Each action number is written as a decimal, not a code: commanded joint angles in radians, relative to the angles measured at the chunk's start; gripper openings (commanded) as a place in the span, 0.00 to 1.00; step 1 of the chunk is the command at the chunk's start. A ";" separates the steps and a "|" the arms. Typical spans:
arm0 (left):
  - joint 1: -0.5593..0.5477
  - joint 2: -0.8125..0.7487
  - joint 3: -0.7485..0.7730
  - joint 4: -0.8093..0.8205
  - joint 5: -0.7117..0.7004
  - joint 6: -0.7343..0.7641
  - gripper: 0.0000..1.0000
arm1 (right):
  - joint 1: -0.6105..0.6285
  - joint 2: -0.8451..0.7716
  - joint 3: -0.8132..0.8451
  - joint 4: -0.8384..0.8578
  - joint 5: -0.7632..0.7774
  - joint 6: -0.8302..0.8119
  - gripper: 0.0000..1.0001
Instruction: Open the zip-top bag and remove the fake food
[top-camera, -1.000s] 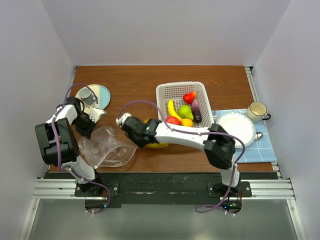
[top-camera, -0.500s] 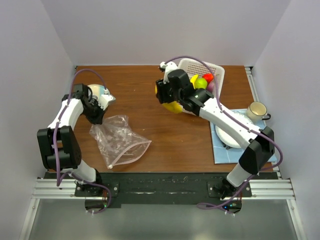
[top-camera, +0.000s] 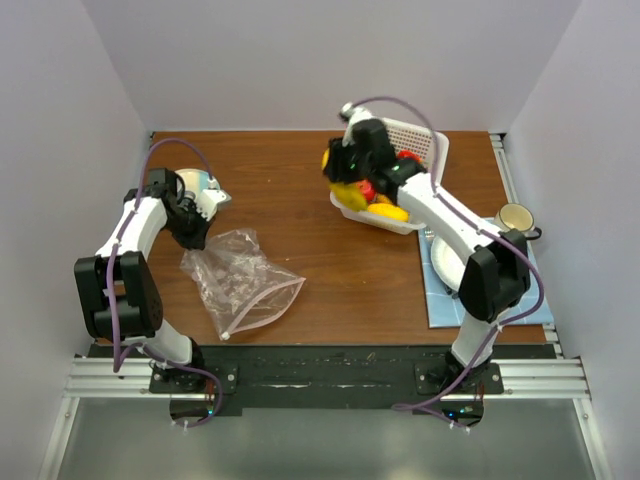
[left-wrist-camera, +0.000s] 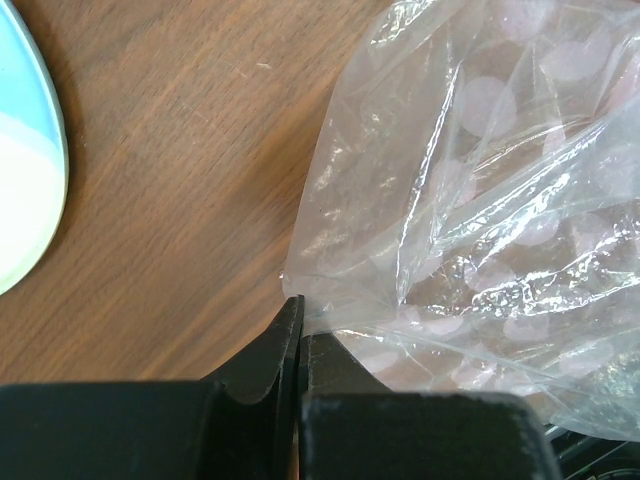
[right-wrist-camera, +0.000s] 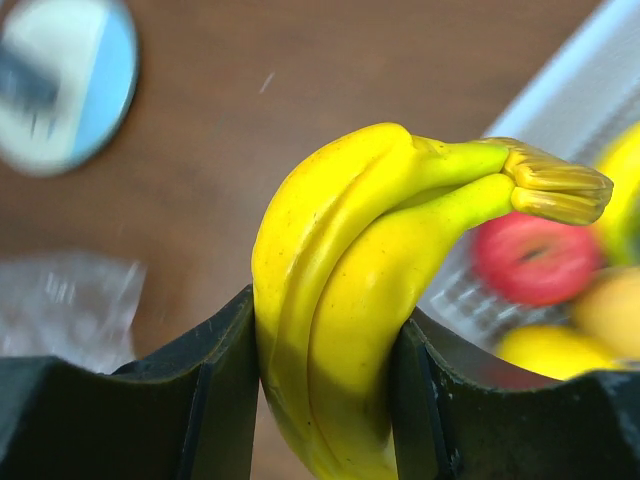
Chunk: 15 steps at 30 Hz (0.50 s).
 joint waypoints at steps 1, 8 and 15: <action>0.003 -0.026 0.010 -0.003 0.026 -0.018 0.00 | -0.091 0.019 0.183 0.079 0.137 -0.020 0.02; 0.003 -0.024 0.001 0.006 0.032 -0.023 0.00 | -0.112 0.194 0.266 0.027 0.285 -0.102 0.28; 0.001 -0.020 0.001 0.009 0.026 -0.025 0.00 | -0.118 0.224 0.209 0.042 0.353 -0.103 0.99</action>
